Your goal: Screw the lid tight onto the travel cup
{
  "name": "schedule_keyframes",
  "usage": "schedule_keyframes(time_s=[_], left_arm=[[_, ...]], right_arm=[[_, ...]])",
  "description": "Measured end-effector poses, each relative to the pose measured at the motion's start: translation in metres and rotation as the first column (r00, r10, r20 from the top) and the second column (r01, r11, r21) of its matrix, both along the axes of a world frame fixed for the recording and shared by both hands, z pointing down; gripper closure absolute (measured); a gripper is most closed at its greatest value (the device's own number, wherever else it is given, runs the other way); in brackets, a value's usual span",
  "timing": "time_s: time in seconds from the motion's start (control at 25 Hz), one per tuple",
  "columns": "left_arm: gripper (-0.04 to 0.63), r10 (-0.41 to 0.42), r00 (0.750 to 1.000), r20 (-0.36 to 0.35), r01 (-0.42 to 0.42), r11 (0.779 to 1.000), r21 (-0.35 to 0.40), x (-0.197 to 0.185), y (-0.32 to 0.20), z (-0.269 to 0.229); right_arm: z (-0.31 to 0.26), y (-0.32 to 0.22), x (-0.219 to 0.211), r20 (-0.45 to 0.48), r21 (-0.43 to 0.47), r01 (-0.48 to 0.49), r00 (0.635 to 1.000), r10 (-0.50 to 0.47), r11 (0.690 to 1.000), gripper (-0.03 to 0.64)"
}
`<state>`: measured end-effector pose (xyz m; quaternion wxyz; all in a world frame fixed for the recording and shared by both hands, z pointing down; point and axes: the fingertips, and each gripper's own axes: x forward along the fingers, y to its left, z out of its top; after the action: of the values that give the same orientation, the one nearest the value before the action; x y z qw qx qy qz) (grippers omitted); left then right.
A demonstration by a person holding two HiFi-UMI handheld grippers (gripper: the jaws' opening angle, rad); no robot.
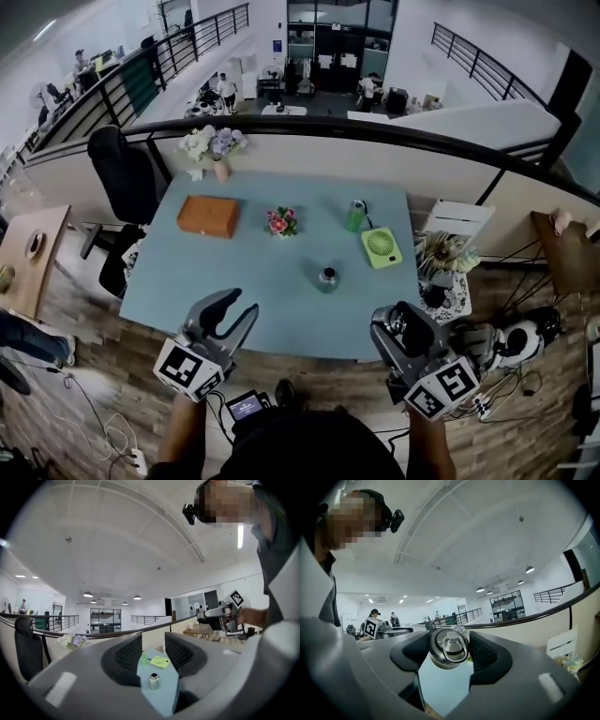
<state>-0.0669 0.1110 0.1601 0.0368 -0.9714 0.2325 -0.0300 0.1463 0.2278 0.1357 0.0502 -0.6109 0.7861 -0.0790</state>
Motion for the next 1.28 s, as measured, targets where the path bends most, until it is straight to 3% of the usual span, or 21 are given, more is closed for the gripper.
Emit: schedule_keyframes(time_s=[0.64, 1.28], left_arm=[[0.39, 0.171, 0.984, -0.047, -0.173, 0.985, -0.025, 0.003, -0.064, 0.016], [0.39, 0.183, 0.983, -0.035, -0.185, 0.979, -0.09, -0.002, -0.095, 0.052]], right_arm=[[0.002, -0.033, -0.023, -0.035, -0.022, -0.159, 0.987, 0.158, 0.987, 0.355], [0.008, -0.08, -0.026, -0.044, -0.045, -0.153, 0.988, 0.151, 0.987, 0.355]])
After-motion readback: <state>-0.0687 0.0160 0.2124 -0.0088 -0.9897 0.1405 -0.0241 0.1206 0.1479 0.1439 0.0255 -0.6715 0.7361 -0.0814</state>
